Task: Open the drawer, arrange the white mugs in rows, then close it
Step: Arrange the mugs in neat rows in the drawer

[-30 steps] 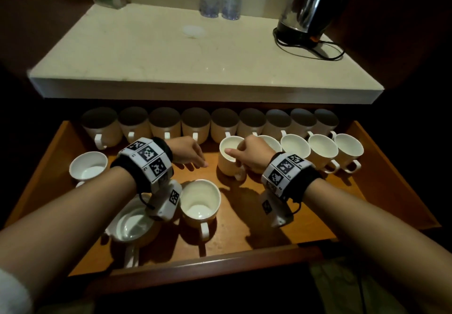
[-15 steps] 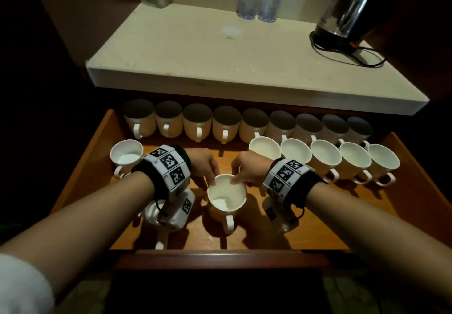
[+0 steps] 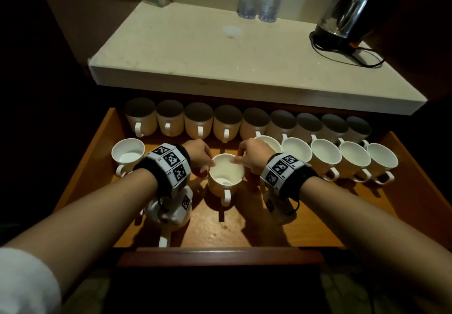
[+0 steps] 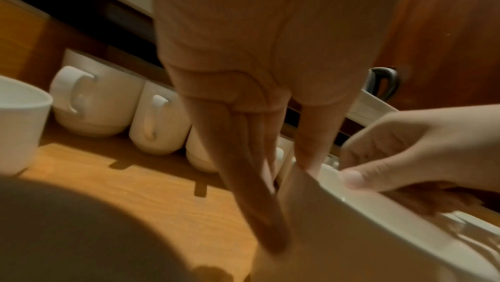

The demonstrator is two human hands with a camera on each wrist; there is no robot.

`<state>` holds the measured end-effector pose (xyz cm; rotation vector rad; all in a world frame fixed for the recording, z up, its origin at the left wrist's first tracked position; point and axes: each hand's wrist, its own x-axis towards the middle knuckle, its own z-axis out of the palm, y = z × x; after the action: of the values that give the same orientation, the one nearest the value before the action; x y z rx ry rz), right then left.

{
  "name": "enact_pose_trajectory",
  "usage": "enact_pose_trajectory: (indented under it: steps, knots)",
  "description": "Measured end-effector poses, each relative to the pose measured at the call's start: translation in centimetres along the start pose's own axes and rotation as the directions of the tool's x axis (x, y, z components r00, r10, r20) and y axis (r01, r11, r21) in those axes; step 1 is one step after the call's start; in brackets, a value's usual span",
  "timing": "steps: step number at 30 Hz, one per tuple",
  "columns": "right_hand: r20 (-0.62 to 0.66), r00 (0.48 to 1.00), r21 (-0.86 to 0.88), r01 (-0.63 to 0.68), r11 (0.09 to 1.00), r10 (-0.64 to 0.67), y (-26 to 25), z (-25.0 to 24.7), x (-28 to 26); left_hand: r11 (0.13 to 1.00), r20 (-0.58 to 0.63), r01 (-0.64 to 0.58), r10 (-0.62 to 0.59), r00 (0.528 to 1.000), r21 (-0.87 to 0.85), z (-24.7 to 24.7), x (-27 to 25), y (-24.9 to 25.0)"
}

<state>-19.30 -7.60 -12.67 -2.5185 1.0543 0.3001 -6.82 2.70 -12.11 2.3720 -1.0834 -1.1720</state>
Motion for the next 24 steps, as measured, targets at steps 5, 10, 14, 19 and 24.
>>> enact_pose_trajectory:
  steps: [5, 10, 14, 19, 24]
  knots:
    - [0.217, 0.972, 0.009, -0.09, 0.996, 0.086, 0.6, 0.4, -1.8, 0.997, 0.053, 0.064, -0.062, 0.997, -0.04, 0.6, -1.0, 0.1]
    - [0.23, 0.957, 0.168, -0.216, 0.962, 0.175, 0.5, 0.9, -2.0, 0.991, 0.053, 0.091, -0.086, 0.995, -0.099, 0.4, -0.7, 0.7]
    - [0.118, 0.965, 0.282, -0.259, 0.924, 0.234, 0.2, 0.6, -1.4, 0.982, -0.001, 0.064, -0.065, 0.998, -0.176, 0.1, 0.1, 1.0]
    - [0.151, 0.967, 0.351, -0.245, 0.904, 0.203, 0.5, 0.4, -1.6, 0.975, -0.045, 0.037, -0.048, 0.998, -0.218, 0.1, 0.6, 1.0]
    - [0.241, 0.966, 0.485, -0.199, 0.851, 0.089, 0.3, 0.9, -2.5, 0.966, 0.008, 0.069, -0.069, 0.998, -0.249, 0.6, 0.7, 1.0]
